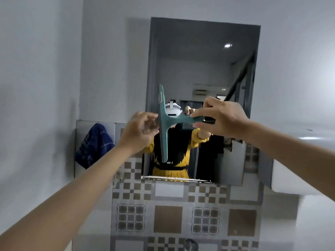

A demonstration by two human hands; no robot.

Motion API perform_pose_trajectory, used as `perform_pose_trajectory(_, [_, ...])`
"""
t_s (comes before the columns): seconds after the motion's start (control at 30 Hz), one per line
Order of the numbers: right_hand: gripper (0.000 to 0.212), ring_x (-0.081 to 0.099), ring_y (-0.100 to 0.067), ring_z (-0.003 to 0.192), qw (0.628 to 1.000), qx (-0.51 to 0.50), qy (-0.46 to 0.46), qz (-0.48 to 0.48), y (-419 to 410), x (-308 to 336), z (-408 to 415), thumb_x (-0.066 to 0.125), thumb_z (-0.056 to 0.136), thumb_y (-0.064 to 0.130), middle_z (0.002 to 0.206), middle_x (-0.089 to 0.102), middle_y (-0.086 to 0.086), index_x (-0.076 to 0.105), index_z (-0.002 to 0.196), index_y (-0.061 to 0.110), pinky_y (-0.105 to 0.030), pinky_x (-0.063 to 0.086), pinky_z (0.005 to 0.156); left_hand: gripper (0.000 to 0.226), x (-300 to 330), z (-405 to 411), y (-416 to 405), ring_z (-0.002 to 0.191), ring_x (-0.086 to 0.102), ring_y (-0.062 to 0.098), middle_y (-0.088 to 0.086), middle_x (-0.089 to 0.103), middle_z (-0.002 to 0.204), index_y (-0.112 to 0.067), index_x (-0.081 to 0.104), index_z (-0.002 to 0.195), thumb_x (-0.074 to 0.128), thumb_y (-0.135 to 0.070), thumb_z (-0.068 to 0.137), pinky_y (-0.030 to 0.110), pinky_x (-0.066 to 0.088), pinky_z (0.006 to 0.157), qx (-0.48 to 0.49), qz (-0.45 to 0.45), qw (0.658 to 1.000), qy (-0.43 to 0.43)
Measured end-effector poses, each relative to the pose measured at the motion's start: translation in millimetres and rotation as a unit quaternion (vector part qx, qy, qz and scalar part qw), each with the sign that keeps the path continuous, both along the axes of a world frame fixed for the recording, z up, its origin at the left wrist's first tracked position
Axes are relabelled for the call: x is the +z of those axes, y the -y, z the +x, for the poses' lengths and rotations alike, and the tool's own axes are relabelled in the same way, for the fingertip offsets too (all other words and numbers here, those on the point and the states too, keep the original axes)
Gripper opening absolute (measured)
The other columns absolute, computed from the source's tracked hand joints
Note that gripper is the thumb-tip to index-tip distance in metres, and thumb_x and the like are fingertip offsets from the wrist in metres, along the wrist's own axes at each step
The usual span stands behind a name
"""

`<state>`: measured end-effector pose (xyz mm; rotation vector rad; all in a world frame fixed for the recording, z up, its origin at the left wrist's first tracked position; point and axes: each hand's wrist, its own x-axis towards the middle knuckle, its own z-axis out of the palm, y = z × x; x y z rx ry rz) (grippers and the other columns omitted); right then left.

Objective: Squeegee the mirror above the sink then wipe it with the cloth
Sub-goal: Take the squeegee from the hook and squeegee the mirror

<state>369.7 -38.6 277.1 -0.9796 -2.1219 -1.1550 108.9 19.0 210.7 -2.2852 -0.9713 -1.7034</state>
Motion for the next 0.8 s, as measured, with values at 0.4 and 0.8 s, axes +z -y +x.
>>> perform_pose_trajectory(0.4, [0.029, 0.054, -0.018, 0.077, 0.994, -0.02, -0.044, 0.096, -36.9, 157.5, -32.5, 0.061, 0.086, 0.05, 0.094, 0.056, 0.0, 0.067, 0.11, 0.036, -0.027, 0.033, 0.064, 0.099, 47.0, -33.2, -74.9, 0.142, 0.016, 0.033, 0.007, 0.009, 0.158, -0.028, 0.007, 0.148, 0.072, -0.041, 0.075, 0.051, 0.026, 0.113, 0.208, -0.057, 0.965, -0.151])
perform_pose_trajectory(0.8, [0.031, 0.051, -0.017, 0.088, 0.991, -0.022, -0.051, 0.121, -76.9, 212.9, -64.1, 0.062, 0.087, 0.047, 0.092, 0.051, 0.005, 0.067, 0.113, 0.032, -0.03, 0.032, 0.068, 0.108, 41.2, -33.0, -114.3, 0.143, -0.001, 0.039, 0.012, -0.011, 0.158, -0.05, -0.018, 0.139, 0.069, -0.048, 0.075, 0.059, 0.028, 0.109, 0.246, -0.091, 0.947, -0.185])
